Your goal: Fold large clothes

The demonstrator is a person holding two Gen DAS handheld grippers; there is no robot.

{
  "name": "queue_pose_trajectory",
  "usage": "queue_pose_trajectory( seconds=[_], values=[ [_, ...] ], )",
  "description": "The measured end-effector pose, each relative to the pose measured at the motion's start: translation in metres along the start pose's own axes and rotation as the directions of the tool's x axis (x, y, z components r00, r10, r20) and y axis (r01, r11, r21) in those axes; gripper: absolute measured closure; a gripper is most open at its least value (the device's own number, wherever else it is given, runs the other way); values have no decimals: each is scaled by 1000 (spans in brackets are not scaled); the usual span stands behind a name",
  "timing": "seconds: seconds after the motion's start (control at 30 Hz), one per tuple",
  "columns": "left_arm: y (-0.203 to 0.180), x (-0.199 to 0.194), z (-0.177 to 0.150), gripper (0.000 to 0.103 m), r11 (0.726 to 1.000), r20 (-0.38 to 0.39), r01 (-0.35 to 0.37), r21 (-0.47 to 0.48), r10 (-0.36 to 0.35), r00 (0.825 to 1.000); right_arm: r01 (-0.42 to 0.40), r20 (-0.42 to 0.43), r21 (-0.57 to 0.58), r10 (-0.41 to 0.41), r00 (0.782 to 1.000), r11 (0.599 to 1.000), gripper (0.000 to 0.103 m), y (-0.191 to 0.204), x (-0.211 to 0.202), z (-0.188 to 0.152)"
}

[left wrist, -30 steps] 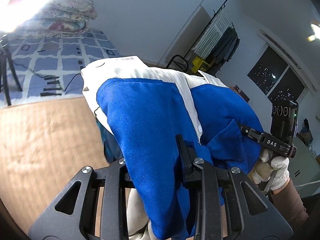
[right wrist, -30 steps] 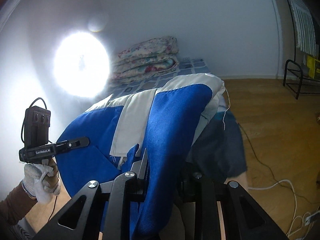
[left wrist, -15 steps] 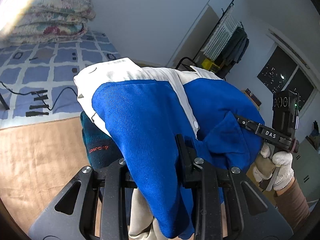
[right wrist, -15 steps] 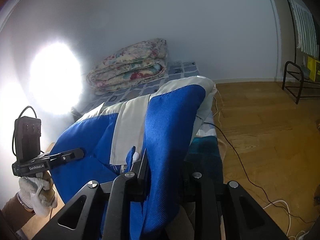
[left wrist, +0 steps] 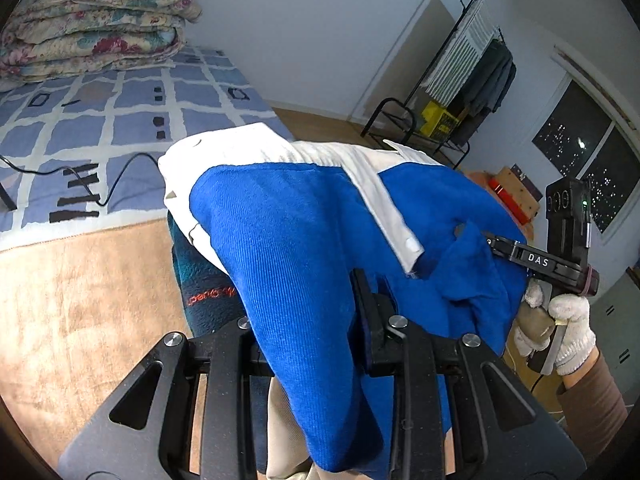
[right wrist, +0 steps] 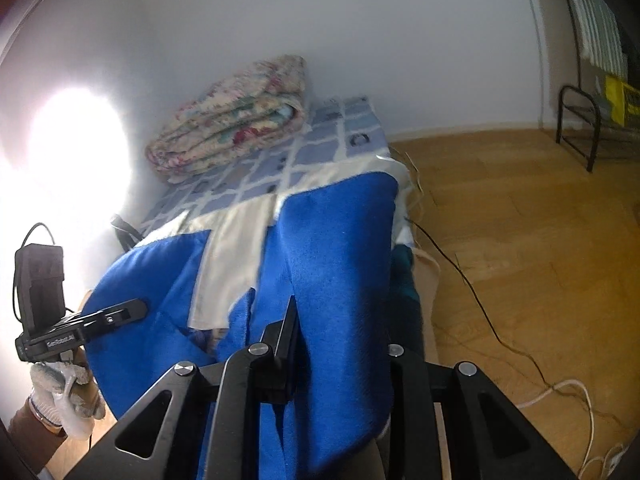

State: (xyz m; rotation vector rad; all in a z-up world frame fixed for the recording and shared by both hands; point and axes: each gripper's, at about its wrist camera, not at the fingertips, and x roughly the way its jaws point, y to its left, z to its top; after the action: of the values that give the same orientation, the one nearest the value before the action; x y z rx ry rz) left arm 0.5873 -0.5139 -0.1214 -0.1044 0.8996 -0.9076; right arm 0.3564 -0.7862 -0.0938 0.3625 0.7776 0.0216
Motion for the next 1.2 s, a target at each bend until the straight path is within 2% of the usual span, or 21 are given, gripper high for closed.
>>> queue_pose_trajectory(
  seconds=[0.17,0.23,0.33,0.43,0.7,0.83,1.0,1.2],
  values=[
    [-3,7,-8,65,996,-16,-74,44,75,997,123,-50,30,-121,991,992,62,-14,14,-12],
    [-5,8,-13,52,992,-21,-105,63,107,994,186,-71,34,-183,981,982,60,-17,19,-17],
    [-6,5,-18,44,990,-32,-121,68,123,992,230,-72,30,-227,971,973,53,-17,19,-21],
    [-5,-2,-23,42,988,-34,-135,77,138,990,289,-61,6,-289,955,957,45,-11,14,-23],
    [-6,-43,-33,42,986,1,-141,94,142,990,363,-26,6,-363,932,932,43,3,-13,-29],
    [-12,-68,-43,42,986,29,-133,101,131,991,406,9,-6,-406,914,914,38,16,-32,-35],
    [-24,-103,-61,42,986,49,-120,116,115,992,418,52,9,-418,907,908,38,36,-62,-45],
    [-44,-164,-83,42,983,79,-132,131,122,989,368,96,6,-367,925,930,38,74,-109,-59]
  ],
)
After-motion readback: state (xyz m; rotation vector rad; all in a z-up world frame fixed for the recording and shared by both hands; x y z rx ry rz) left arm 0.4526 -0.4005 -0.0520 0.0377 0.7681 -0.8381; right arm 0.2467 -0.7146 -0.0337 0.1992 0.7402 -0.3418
